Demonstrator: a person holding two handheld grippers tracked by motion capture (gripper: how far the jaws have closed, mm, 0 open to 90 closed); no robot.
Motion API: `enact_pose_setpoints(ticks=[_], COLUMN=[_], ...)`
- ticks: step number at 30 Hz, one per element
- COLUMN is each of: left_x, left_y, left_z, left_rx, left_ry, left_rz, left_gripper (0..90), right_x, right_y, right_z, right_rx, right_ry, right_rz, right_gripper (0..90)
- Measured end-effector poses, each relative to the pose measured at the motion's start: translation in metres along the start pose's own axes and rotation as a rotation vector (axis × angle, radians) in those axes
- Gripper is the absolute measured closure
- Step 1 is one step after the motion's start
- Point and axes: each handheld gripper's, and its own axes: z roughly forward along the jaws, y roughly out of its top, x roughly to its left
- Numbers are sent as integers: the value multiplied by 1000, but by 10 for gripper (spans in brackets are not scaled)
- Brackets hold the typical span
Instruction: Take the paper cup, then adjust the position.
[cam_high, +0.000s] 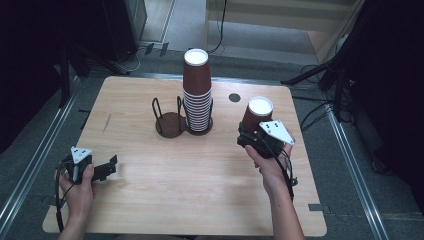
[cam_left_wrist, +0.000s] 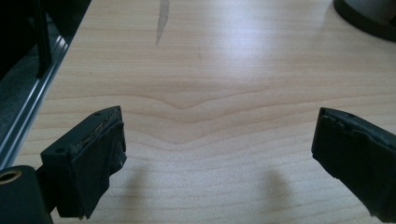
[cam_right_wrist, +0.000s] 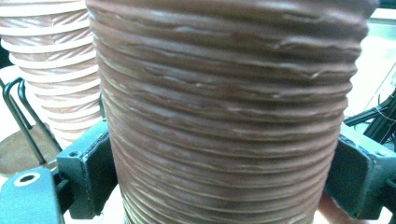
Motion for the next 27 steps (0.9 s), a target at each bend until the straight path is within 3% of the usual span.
enact_pose_setpoints(ticks=[2,6,10,11,13,18,22,23,27], left_x=[0,2,-3,-5,-13,-31,-42,-49,-64], left_y=[0,1,6,9,18,31,38,43,51], left_z=[1,0,-4,-5,-9,-10,-9,-8,-7], left_rx=[-4,-57,-64,-66,-80,-88,-91,-103,-117], left_ry=[-16,-114,-134,-149,-217,-290,-316,-339,-363], left_rz=[-24,-109,-96,-88,-63,-11,-19,-31,-19], left_gripper=[35,35,35,35,35,35,35,35,34], right_x=[1,2,5,5,8,14,19,20,22], right_y=[-4,-14,-21,-23,-30,-41,-51,-53,-59], right_z=[-2,-7,-9,-9,-9,-9,-6,-5,-3], right_rx=[2,6,18,19,29,49,71,79,91], right_ry=[1,9,11,12,23,36,45,44,42], right_rz=[0,5,-13,-18,-31,-46,-53,-63,-67], right_gripper=[105,105,104,104,105,104,104,104,104])
